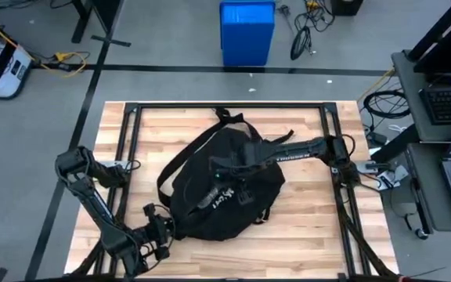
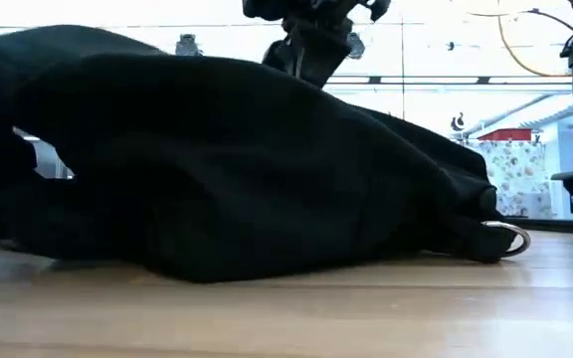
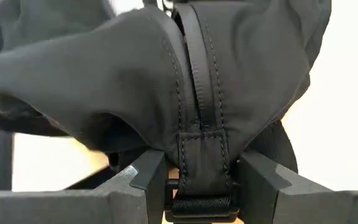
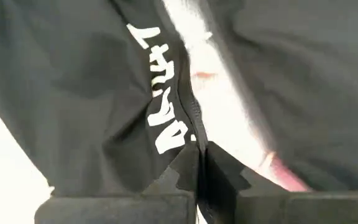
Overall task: Unpack backpack
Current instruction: Remove the pink charger cable form the black backpack
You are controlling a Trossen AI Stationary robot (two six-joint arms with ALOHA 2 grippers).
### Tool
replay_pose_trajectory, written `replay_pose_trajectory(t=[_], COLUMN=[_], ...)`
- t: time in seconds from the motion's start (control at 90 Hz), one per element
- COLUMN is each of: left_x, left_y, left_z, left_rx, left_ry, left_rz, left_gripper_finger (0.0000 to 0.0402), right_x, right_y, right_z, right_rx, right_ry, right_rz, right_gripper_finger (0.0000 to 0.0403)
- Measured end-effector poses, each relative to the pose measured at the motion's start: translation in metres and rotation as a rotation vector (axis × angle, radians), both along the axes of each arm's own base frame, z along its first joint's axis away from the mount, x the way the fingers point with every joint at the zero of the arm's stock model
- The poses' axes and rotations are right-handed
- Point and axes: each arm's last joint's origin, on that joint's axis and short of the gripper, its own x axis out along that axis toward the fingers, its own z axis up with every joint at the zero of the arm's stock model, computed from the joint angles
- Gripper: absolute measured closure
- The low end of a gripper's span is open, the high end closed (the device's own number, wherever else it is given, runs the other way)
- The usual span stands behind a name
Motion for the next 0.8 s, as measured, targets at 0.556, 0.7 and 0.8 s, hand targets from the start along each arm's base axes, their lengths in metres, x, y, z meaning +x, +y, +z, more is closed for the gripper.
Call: replay_pose_trajectory(t=[0.556,0.7,0.8], left_x=[0.012,0.007,0.006], left_y=[-0.017,-0.008,-0.004], left_z=[0.044,0.055,0.062], left_rx=[0.153,0.159,0.136], left_ry=[-0.014,-0.064,-0.084], left_rz=[-0.111,-0.003,0.019], left_gripper_finger=[0.0267,0.0267,0.0267], right_x=[-0.019,-0.020,-0.018], right_y=[0.081,0.083,0.082], right_z=[0.000,0.000,0.000], right_rx=[-0.012,-0.019,-0.049], right_ry=[0.016,0.011,-0.010], right_rz=[-0.001,-0.028,-0.055], right_gripper_finger=[0.0403,0.0403,0.0403])
